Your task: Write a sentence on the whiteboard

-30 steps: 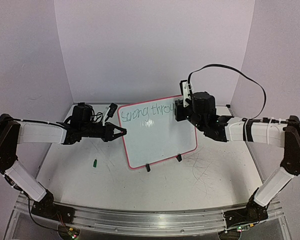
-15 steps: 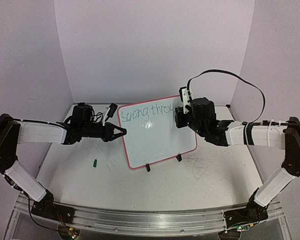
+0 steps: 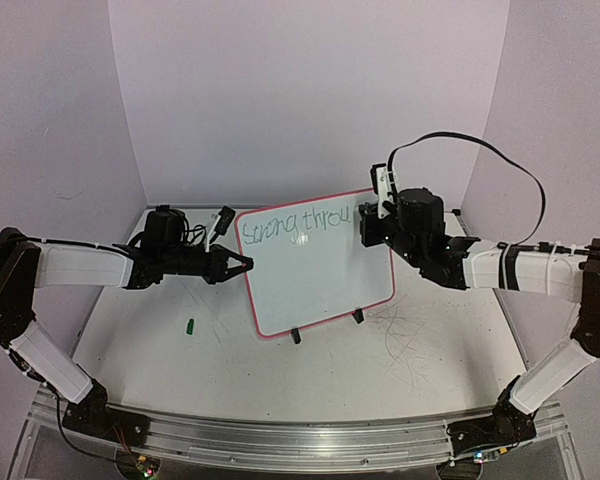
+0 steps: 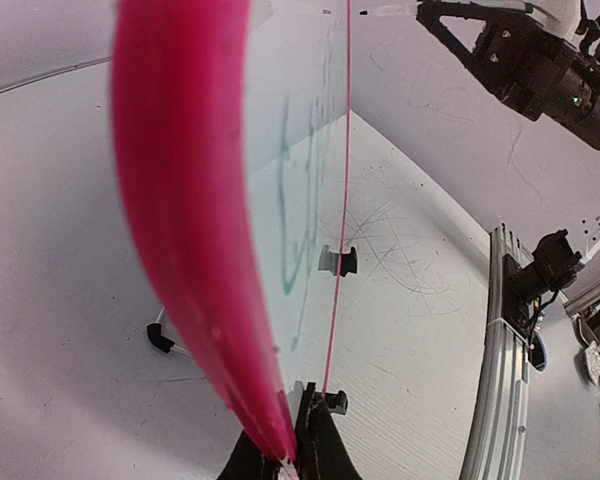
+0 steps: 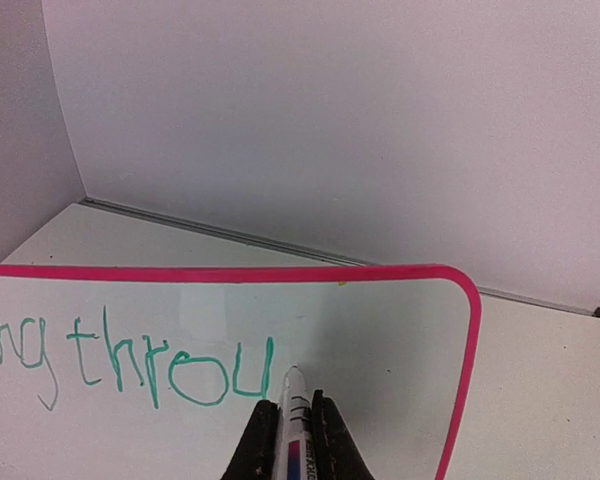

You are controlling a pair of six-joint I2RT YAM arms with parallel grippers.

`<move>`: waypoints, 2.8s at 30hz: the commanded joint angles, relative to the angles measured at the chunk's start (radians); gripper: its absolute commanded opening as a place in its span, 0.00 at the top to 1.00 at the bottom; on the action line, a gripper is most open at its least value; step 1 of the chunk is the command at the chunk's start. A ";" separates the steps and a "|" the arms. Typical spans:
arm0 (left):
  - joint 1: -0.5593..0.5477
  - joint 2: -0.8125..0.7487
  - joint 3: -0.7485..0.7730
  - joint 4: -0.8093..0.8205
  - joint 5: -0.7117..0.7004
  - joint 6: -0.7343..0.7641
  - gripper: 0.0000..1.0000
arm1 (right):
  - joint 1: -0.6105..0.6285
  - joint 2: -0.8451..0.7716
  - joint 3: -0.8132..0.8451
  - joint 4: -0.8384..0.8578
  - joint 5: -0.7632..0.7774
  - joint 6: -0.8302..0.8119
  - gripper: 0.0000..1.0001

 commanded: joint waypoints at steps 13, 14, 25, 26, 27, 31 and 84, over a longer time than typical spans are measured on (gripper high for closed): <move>0.007 0.009 0.028 -0.034 -0.155 0.098 1.00 | -0.018 0.041 0.059 0.038 0.018 0.008 1.00; 0.007 0.008 0.027 -0.034 -0.155 0.098 1.00 | -0.018 0.044 0.062 0.038 0.021 0.006 1.00; 0.006 0.011 0.030 -0.036 -0.155 0.098 1.00 | -0.017 0.057 0.082 0.046 -0.008 -0.014 1.00; 0.005 0.011 0.029 -0.036 -0.155 0.098 1.00 | -0.017 0.058 0.082 0.045 -0.012 -0.013 1.00; 0.005 0.011 0.029 -0.036 -0.155 0.098 1.00 | -0.017 0.056 0.077 0.043 -0.017 -0.011 1.00; 0.005 0.012 0.032 -0.036 -0.155 0.100 1.00 | -0.017 0.047 0.058 0.031 -0.036 0.004 1.00; -0.001 0.018 0.032 -0.044 -0.155 0.107 1.00 | -0.016 0.016 0.025 -0.022 0.031 0.031 1.00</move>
